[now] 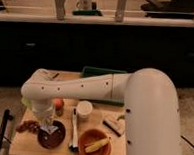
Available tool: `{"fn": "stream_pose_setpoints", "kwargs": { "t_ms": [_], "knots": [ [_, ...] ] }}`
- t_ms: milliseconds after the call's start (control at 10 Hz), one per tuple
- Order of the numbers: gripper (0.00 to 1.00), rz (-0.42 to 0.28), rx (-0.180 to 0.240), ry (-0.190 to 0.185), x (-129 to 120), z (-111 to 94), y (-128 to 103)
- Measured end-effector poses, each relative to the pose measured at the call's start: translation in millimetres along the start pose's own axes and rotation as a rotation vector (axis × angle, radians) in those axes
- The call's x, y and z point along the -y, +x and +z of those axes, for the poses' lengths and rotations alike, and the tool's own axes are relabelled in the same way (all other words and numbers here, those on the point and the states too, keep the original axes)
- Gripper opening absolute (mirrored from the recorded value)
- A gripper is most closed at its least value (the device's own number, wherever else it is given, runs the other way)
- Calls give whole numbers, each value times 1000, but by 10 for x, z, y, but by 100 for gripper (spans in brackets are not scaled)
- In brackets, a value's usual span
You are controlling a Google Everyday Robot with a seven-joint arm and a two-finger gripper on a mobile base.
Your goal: Wipe purple bowl with towel
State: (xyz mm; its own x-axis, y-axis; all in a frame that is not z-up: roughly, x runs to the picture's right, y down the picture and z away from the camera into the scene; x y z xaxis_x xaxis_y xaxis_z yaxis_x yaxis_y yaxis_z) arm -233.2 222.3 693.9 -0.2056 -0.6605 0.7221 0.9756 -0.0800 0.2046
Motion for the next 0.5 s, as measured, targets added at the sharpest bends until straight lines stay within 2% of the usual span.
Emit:
{"fn": "stream_pose_setpoints", "kwargs": {
  "t_ms": [300, 500],
  "knots": [
    [0, -79, 6, 1, 168, -2, -202],
    [0, -122, 22, 8, 232, 44, -447]
  ]
}}
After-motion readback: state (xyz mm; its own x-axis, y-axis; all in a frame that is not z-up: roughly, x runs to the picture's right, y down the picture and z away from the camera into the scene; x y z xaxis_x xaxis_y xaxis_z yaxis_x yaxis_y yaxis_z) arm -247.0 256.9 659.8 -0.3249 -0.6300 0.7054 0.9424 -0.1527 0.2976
